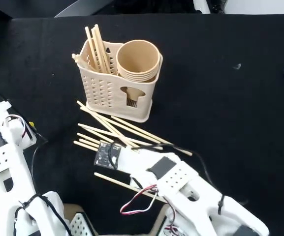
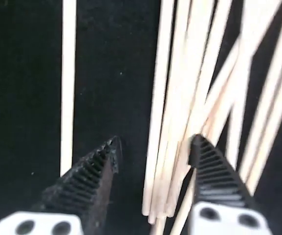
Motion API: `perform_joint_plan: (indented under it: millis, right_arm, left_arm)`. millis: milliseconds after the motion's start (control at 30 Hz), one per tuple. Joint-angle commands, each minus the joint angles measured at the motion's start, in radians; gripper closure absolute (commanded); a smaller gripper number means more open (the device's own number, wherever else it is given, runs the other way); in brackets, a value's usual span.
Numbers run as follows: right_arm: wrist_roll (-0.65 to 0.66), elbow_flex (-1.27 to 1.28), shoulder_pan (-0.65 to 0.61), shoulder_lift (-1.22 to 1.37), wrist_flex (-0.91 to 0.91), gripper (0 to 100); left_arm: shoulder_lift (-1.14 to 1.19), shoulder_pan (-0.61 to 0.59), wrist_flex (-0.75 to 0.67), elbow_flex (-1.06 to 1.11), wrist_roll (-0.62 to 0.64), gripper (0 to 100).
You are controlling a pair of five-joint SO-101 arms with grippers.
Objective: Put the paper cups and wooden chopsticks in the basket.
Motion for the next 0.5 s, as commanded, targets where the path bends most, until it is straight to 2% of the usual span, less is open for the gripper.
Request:
perform_joint_plan:
  millis: [0,133,300,467]
  right_arm:
    - [0.029,-0.044,0.017,0.076,-0.009,79.5]
    - [0.031,-0.096,0.015,0.165,-0.009,81.2]
    - [-0.015,-0.119,0.015,0.154,-0.009,97.9]
    - [-0.049,-0.111,0.018,0.035,0.021,98.8]
  left_arm:
    - [-0.014,0.01,0.002,-0.051,0.005,81]
    - [-0.014,0.01,0.002,-0.051,0.005,81]
    - [-0.014,0.01,0.002,-0.051,0.005,81]
    - [-0.014,0.01,0.002,-0.051,0.005,81]
